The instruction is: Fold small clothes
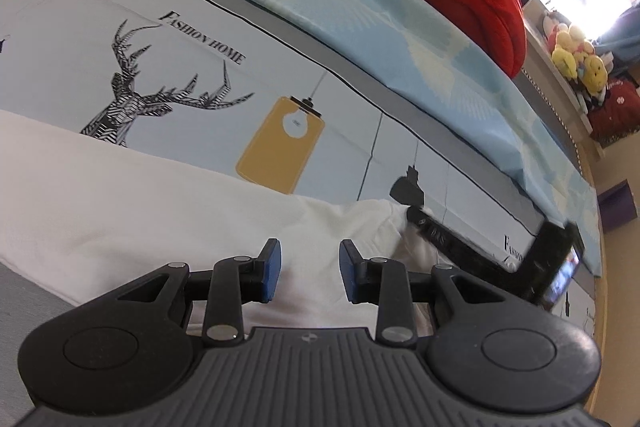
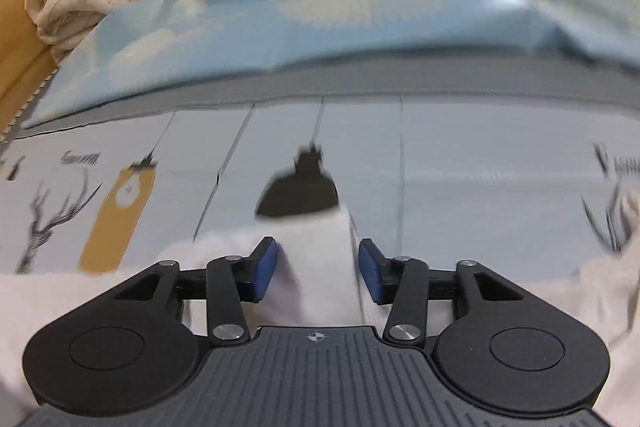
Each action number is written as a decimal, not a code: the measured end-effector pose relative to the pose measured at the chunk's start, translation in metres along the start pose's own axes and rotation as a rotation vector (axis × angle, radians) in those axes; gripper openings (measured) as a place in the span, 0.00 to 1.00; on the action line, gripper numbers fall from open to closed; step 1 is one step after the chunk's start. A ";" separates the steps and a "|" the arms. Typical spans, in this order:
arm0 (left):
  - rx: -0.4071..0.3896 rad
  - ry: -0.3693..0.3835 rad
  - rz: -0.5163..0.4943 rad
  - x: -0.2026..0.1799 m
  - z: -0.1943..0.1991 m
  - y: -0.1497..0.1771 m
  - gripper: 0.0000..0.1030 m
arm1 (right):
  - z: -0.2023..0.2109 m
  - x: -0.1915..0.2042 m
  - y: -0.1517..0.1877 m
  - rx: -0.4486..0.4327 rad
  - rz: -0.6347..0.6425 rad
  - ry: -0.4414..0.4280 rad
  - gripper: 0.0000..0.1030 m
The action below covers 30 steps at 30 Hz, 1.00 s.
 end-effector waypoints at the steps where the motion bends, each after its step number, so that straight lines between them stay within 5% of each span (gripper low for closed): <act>1: -0.003 0.001 0.006 0.002 0.001 -0.002 0.34 | -0.005 0.009 -0.006 -0.012 0.019 -0.012 0.04; 6: -0.012 0.011 0.017 0.003 0.008 -0.007 0.34 | -0.025 0.025 -0.031 -0.101 0.036 0.020 0.05; 8: -0.012 0.019 0.014 0.002 0.010 -0.008 0.34 | -0.032 0.022 -0.036 -0.078 0.023 0.073 0.15; 12: -0.017 0.029 0.018 0.000 0.017 -0.009 0.34 | 0.010 0.003 -0.026 -0.108 -0.020 0.096 0.24; 16: -0.029 0.045 0.003 -0.009 0.028 -0.011 0.34 | 0.068 -0.014 0.028 -0.126 0.036 0.105 0.31; 24: -0.073 0.058 -0.083 -0.027 0.068 -0.007 0.34 | 0.165 -0.077 0.172 0.003 0.048 0.206 0.31; 27: -0.087 0.055 -0.113 -0.026 0.083 0.002 0.34 | 0.204 -0.098 0.205 0.061 0.016 0.231 0.45; 30: -0.081 0.047 -0.168 -0.024 0.092 0.023 0.34 | 0.238 -0.116 0.241 0.130 -0.003 0.216 0.47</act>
Point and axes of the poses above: each gripper's, at about its wrist camera, not at the fingertips, and z roughly against the way its jaws point, x to its left, y to its underside, the point moved 6 cm from there along -z, roughly the way its jaws point, and after that the axes turned 1 degree about -y, right-handed, at the moved point
